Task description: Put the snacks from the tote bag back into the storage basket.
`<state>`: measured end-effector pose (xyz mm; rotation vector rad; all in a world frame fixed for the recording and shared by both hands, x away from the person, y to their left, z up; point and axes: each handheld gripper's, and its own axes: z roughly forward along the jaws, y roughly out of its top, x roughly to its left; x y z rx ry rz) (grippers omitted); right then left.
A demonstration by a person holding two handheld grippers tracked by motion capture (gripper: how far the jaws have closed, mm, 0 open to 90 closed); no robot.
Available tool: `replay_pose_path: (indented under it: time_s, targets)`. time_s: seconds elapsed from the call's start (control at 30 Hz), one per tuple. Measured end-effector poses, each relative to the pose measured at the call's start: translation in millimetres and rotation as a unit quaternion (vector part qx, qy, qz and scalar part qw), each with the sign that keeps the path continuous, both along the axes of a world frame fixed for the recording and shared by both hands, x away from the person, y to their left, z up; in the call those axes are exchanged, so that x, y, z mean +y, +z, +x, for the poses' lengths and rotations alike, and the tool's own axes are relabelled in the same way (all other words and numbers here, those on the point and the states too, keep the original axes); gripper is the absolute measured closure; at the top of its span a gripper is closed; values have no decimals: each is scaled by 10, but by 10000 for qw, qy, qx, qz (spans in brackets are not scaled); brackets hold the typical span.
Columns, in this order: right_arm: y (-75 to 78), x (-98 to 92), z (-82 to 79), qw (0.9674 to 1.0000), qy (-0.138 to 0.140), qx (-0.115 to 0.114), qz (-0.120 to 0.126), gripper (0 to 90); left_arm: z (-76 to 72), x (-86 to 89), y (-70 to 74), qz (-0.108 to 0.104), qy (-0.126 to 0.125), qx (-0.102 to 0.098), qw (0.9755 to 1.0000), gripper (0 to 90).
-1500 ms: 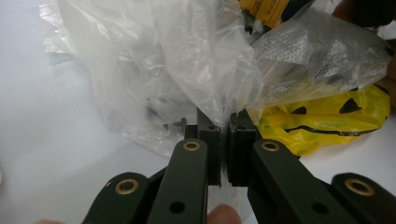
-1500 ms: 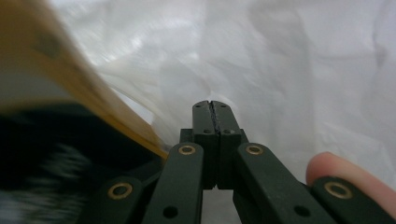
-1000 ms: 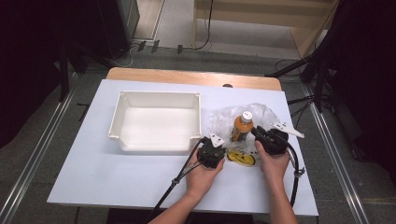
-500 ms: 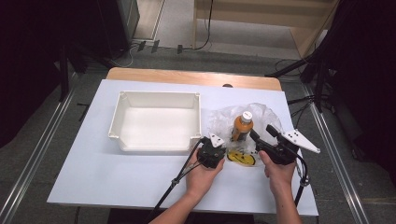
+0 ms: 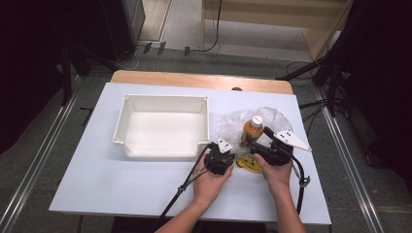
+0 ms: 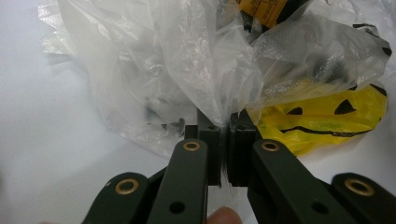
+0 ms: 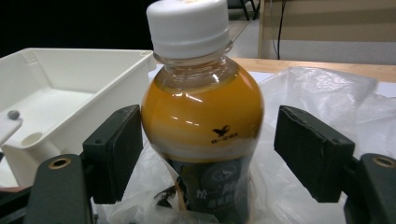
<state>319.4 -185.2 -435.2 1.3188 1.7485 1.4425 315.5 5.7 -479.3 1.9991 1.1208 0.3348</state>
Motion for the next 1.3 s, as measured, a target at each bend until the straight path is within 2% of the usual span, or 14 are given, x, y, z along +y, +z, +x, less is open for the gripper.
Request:
replay_pose_path:
  time_s: [0.37, 0.53, 0.7, 1.13, 1.3]
  targets:
    - [-90, 104, 88, 9999, -133, 6, -37, 258, -6, 8, 1, -39, -7, -12, 10000, 878]
    - [-105, 124, 97, 9999, -111, 12, 22, 302, -8, 14, 2, -58, -21, -17, 10000, 879]
    - [-113, 130, 106, 9999, -117, 4, 63, 301, -9, 14, 2, -58, -24, -16, 10000, 879]
    - [-101, 134, 85, 9999, -103, -54, -64, 318, -4, 20, 0, -103, -31, -1, 9999, 879]
    - [-43, 122, 46, 9997, -134, -198, -18, 319, -5, 19, 1, -101, -31, -5, 9999, 879]
